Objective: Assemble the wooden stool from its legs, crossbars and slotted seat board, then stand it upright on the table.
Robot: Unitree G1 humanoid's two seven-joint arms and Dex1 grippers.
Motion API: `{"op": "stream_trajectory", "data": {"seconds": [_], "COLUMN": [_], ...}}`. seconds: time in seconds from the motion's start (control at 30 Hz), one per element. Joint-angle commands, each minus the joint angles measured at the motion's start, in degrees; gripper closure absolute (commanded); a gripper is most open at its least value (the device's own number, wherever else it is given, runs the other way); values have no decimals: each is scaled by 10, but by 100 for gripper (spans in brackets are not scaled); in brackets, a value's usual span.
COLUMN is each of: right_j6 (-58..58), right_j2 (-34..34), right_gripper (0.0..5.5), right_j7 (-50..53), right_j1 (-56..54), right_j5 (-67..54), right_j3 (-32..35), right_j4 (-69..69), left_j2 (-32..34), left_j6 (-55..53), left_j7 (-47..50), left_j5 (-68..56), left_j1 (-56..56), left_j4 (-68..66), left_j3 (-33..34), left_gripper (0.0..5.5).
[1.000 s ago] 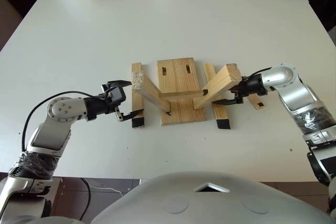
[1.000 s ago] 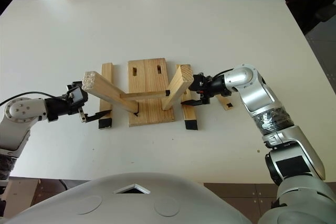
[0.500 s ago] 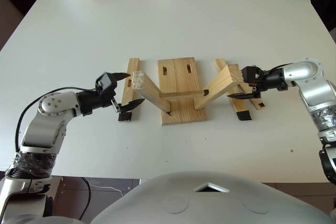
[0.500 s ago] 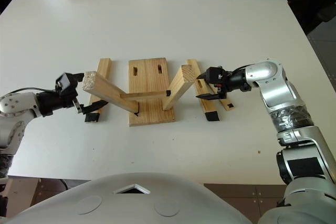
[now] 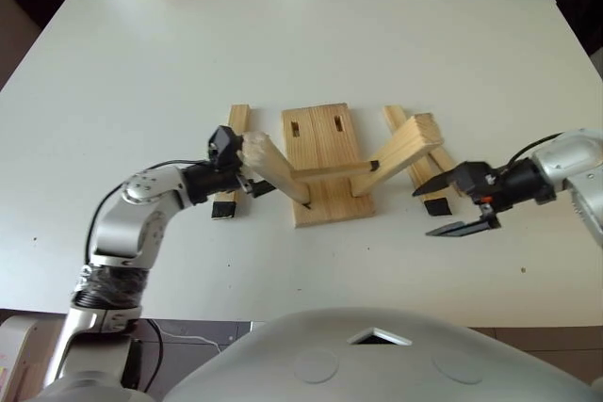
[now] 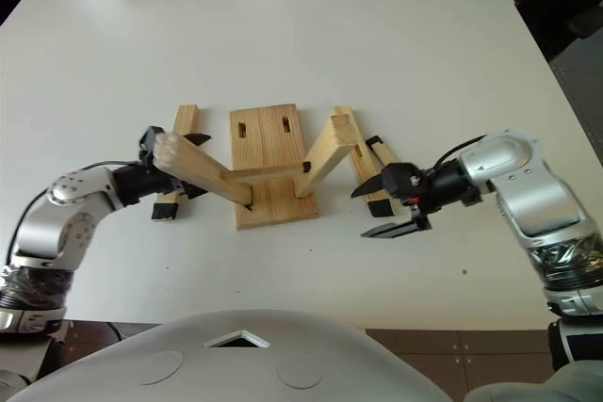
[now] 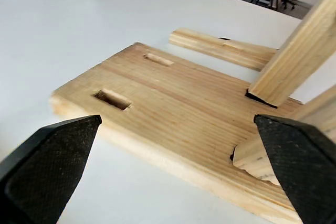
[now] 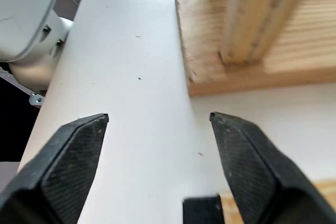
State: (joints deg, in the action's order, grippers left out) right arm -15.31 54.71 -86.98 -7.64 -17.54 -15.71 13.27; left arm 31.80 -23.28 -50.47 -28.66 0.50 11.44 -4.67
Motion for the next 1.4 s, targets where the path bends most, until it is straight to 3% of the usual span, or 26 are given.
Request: {"op": "stream_trajectory", "data": {"seconds": [0.03,0.47,0.63,0.8,0.9,1.07,1.23,1.4], "right_j6": [1,42,47,43,48,49,93,117], "right_j2": [-26,-105,-143,-105,-74,-47,-90,-118], "right_gripper": [193,193,193,193,193,193,193,193], "right_j7": [36,149,195,187,160,131,168,209], "right_j1": [22,-54,-82,-49,-17,11,-20,-14], "right_j5": [42,128,133,119,98,92,168,216], "right_j3": [-48,-48,-29,-2,16,4,-57,-85], "right_j4": [21,-103,-119,-79,-49,-16,-64,-78], "left_j2": [-5,-41,2,84,106,63,-27,-23], "left_j6": [-26,-27,-22,-23,14,139,279,378], "left_j7": [-3,26,8,-38,-34,28,93,76], "left_j5": [-12,66,58,23,68,197,293,356], "left_j1": [-25,-8,2,30,65,147,237,247], "left_j4": [66,69,78,65,-18,-200,-393,-468], "left_j3": [-28,-137,-78,35,50,-7,-67,-111], "left_gripper": [10,10,10,10,10,10,10,10]}}
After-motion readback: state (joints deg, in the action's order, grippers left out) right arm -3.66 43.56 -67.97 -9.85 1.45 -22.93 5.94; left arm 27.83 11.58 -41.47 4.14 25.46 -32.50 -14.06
